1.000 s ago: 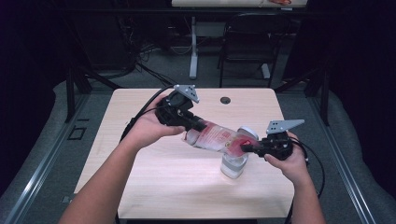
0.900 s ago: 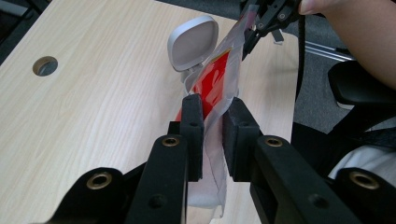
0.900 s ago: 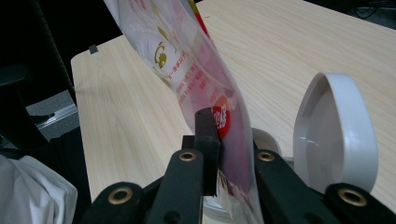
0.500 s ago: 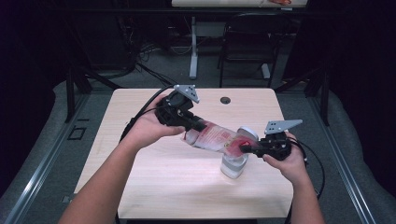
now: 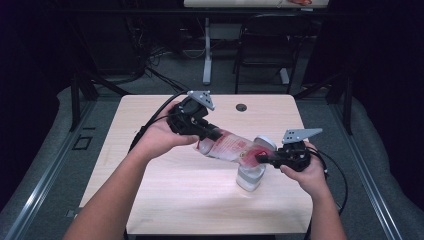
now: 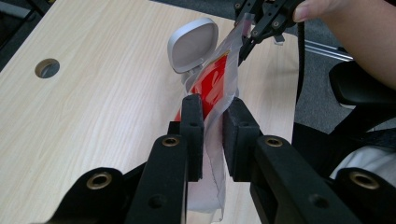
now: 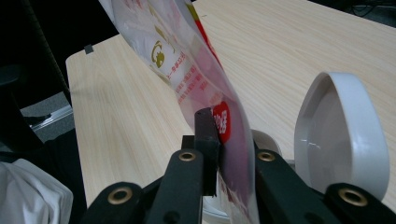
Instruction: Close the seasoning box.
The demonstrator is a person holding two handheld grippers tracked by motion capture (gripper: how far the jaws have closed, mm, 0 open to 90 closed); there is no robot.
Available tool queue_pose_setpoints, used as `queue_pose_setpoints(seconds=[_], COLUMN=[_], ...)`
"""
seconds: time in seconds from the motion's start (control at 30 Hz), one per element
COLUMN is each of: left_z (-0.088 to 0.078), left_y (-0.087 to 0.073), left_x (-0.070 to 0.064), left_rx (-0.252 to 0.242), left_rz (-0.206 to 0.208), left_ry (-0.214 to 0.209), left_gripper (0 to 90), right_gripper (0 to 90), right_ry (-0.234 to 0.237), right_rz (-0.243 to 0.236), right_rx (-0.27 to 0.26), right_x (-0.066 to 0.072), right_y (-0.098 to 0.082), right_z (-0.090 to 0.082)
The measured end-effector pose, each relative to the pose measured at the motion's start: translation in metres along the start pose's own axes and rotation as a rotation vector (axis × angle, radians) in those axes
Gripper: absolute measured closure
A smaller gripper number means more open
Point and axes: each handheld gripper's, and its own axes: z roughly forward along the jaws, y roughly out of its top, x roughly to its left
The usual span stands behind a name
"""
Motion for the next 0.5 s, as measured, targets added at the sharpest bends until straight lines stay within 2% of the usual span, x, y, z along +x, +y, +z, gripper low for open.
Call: queue_pose_setpoints(seconds=[0.5], left_z=[0.0023], left_y=[0.0013], left_x=[-0.0004], left_rx=[-0.011], left_rz=[-0.001], left_ry=[-0.002], left_gripper=[80.0], right_gripper=[86.6], right_ry=[-0.012], right_rz=[0.006], right_rx=[-0.007], right_x=[-0.0016], right_y=[-0.0008], right_z=[-0.0029])
